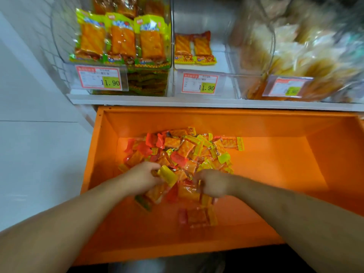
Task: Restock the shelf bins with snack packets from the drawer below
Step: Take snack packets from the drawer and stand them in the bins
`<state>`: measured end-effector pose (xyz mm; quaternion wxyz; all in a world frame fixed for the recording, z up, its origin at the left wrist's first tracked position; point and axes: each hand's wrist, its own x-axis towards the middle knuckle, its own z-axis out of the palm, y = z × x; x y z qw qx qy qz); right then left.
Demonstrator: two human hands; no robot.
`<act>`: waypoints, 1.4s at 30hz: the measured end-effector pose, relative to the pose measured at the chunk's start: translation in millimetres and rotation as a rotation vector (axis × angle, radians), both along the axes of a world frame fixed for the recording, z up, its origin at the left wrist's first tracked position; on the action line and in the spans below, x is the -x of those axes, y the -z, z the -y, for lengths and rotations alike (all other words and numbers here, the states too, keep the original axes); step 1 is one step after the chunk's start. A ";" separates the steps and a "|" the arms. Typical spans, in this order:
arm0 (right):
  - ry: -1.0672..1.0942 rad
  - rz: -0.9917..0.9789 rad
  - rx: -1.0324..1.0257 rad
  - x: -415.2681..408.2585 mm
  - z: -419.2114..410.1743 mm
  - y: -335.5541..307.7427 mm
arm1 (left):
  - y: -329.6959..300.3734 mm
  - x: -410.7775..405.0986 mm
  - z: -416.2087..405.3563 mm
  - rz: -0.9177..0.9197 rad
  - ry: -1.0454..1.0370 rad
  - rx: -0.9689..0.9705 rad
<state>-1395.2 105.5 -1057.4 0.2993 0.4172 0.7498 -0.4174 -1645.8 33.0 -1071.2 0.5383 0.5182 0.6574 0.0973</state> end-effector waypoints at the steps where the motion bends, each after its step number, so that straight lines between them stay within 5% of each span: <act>1: 0.052 -0.011 0.007 0.9 -3.5 -20.8 | -19.0 0.6 -5.0 0.038 -0.030 -0.011; 13: 0.426 -0.516 -0.336 -22.0 0.8 -238.0 | -235.4 29.6 0.8 0.270 -0.236 -0.226; 16: 0.447 -0.675 -0.417 -16.3 12.5 -256.3 | -249.3 33.2 5.8 0.339 -0.349 -0.240; 23: 0.218 -0.961 -1.029 12.9 13.8 -261.4 | -262.4 15.9 -1.1 0.618 -0.527 -0.139; 27: 0.205 -1.070 -1.097 22.8 3.1 -253.3 | -268.1 5.3 -3.0 0.672 -0.465 -0.146; 32: 0.355 -0.936 -1.047 35.1 -0.5 -243.7 | -264.0 0.6 -7.9 0.580 -0.465 -0.265; 35: 0.870 -1.061 -0.485 43.5 -2.6 -240.7 | -263.5 -0.5 -10.1 0.508 -0.493 -0.343; 37: 1.016 -1.166 -0.103 46.2 -0.6 -241.7 | -263.7 -2.3 -9.8 0.479 -0.478 -0.372; 42: 0.985 -1.137 -0.142 46.0 3.5 -250.1 | -263.7 -3.0 -10.7 0.511 -0.514 -0.373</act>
